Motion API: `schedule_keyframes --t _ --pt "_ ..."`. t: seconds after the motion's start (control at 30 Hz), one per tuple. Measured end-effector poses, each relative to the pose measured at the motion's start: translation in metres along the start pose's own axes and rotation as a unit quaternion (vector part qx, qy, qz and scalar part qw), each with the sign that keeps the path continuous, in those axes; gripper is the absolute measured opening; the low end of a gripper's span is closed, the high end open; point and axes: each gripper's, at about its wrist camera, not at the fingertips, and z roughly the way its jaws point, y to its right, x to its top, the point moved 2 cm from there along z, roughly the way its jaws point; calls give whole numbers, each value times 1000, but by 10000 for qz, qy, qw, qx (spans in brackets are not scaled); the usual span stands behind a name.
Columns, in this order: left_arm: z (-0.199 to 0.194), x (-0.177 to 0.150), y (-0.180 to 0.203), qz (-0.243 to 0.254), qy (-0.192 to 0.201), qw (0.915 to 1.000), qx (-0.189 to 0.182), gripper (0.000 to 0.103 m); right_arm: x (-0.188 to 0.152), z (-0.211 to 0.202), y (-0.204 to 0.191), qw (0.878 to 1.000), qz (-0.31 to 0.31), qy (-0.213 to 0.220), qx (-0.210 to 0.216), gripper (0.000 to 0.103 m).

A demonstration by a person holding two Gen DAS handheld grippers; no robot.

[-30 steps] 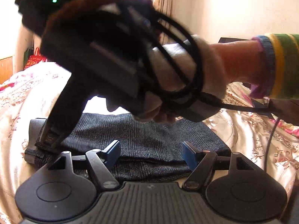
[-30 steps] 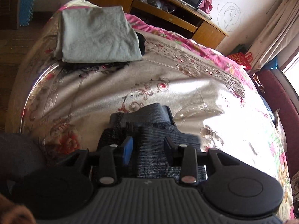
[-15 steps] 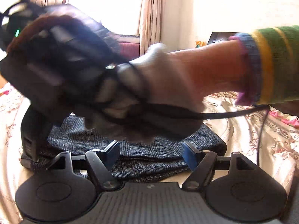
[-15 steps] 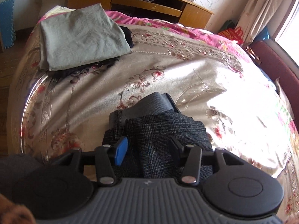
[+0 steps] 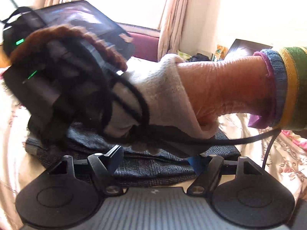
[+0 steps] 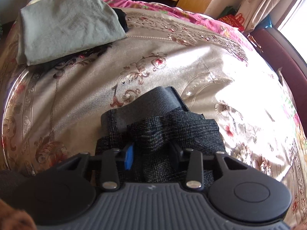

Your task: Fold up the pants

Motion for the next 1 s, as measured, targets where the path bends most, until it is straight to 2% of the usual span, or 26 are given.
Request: schedule_keyframes --t 0.07,0.17,0.23,0.43,0.6,0.73,0.8,0.87,0.97,1.0 --pt "-2 -1 3 115 106 9997 191 94 2 -8 12 9992 391 75 57 17" --pt "-12 -2 5 249 144 9975 639 95 1 -27 25 9967 738 308 137 16" --pt "-22 -1 -1 80 188 9963 837 95 0 -38 30 9945 927 395 286 16" --pt "-39 -1 -37 -803 41 9923 947 95 -5 -53 24 9891 1208 664 514 16" --pt "-36 -2 -38 -751 -50 9906 1138 92 1 -47 20 9801 1609 926 700 16" --pt "-34 -3 -49 -933 -202 9888 1147 92 9 -40 9 9836 1311 945 795 16" --pt "-34 -3 -50 -990 -336 9880 1134 92 10 -31 3 9874 1083 775 857 21" --pt "-34 -3 -50 -978 -370 9878 1154 92 8 -28 4 9862 1159 797 871 22" --pt "-38 -3 -48 -878 -309 9878 1246 92 0 -37 15 9784 1460 1016 1049 40" --pt "-40 -2 -48 -834 -318 9877 1284 92 -3 -43 18 9751 1548 1139 1107 41"
